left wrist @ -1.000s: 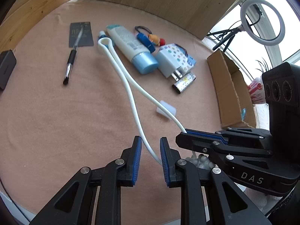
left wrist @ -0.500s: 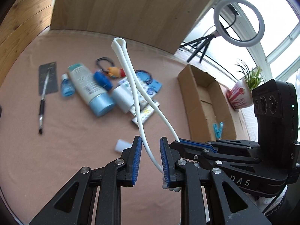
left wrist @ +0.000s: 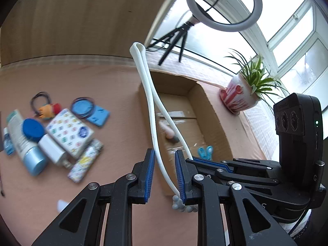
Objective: Organize objects
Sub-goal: 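Carry the white cord into the cardboard box with both tools and release it, then grasp the black pen with the left tool while the right tool moves to the white cap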
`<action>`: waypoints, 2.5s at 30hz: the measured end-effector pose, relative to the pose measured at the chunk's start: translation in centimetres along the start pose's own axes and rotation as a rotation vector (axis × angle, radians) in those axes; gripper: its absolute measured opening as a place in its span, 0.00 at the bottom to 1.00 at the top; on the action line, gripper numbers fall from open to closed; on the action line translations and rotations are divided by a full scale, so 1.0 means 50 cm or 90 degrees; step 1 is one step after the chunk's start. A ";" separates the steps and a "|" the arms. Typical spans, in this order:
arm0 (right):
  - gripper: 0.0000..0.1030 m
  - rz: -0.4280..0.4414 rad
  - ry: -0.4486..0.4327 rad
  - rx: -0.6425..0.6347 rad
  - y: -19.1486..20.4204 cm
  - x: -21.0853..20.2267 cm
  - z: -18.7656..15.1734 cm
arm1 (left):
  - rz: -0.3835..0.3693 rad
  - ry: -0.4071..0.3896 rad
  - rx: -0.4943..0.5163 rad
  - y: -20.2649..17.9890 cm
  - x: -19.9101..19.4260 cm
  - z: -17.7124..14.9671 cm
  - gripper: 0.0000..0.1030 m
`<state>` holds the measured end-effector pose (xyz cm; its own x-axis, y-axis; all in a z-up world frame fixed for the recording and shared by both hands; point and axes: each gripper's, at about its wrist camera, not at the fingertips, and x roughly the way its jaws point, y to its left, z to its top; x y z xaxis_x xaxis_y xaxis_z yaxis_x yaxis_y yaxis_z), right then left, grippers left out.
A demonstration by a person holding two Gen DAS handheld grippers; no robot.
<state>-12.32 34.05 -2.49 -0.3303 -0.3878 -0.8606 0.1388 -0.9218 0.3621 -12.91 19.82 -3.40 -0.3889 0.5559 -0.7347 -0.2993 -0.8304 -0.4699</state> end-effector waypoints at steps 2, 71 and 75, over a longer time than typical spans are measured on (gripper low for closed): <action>0.05 -0.011 -0.007 0.019 -0.033 -0.007 0.006 | -0.010 0.007 0.006 -0.018 0.029 0.011 0.21; 0.45 -0.040 0.025 -0.198 0.254 0.185 -0.101 | 0.362 0.027 -0.179 0.529 -0.180 -0.094 0.75; 0.45 -0.050 0.042 -0.211 0.267 0.214 -0.100 | 0.365 0.037 -0.176 0.540 -0.164 -0.095 0.68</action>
<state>-9.32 17.59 -8.64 -0.2923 -0.3043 -0.9066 0.4144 -0.8947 0.1667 -13.69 -7.34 -12.39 -0.3700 0.0237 -0.9287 0.1818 -0.9785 -0.0974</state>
